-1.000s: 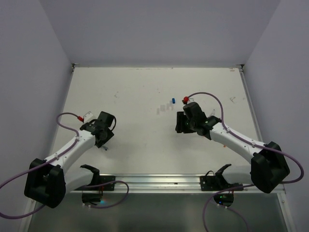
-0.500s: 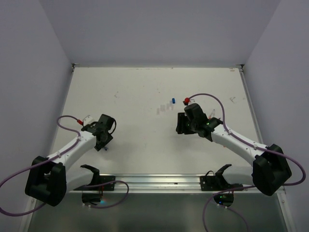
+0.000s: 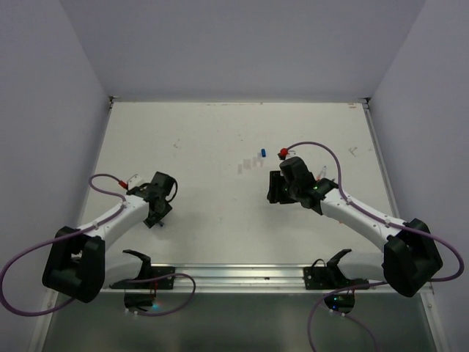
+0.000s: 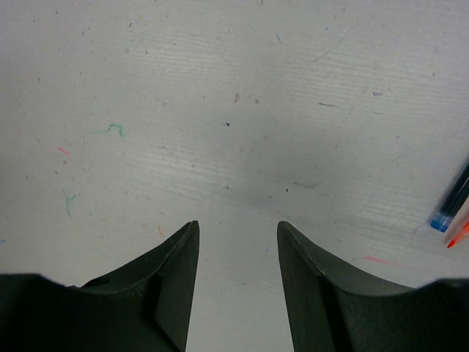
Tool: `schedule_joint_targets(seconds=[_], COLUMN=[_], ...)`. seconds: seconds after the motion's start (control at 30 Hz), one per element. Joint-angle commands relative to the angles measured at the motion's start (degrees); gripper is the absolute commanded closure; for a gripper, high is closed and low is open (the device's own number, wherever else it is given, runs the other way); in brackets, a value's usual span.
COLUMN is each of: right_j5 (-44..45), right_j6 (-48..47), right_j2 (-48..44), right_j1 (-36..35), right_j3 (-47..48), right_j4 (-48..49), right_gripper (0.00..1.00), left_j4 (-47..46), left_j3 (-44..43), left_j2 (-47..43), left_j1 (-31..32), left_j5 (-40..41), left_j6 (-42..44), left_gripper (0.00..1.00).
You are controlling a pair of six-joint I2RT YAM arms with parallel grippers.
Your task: Open the pen caps
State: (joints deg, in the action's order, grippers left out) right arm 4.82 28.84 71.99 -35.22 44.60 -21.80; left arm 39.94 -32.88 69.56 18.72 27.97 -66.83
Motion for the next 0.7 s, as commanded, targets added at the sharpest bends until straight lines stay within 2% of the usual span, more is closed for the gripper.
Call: schedule_joint_targets(seconds=[0.0,0.67], right_j5=[0.2,-0.2], right_j6=[-0.5,-0.2], right_j2=[-0.5,-0.1], right_j1=[-0.1,-0.1], right_j3=[-0.4,-0.5], right_j4=[1.7,1.9], right_gripper=[0.50,0.50], left_j4=[-2.8,-0.1], left_j3=[-1.7,-4.9], left_j2=[0.4,-2.0], left_j1=[-0.6,-0.9], left_j5=[2.7,4.0], left_j6=[0.0,1.4], left_gripper=[0.46,0.46])
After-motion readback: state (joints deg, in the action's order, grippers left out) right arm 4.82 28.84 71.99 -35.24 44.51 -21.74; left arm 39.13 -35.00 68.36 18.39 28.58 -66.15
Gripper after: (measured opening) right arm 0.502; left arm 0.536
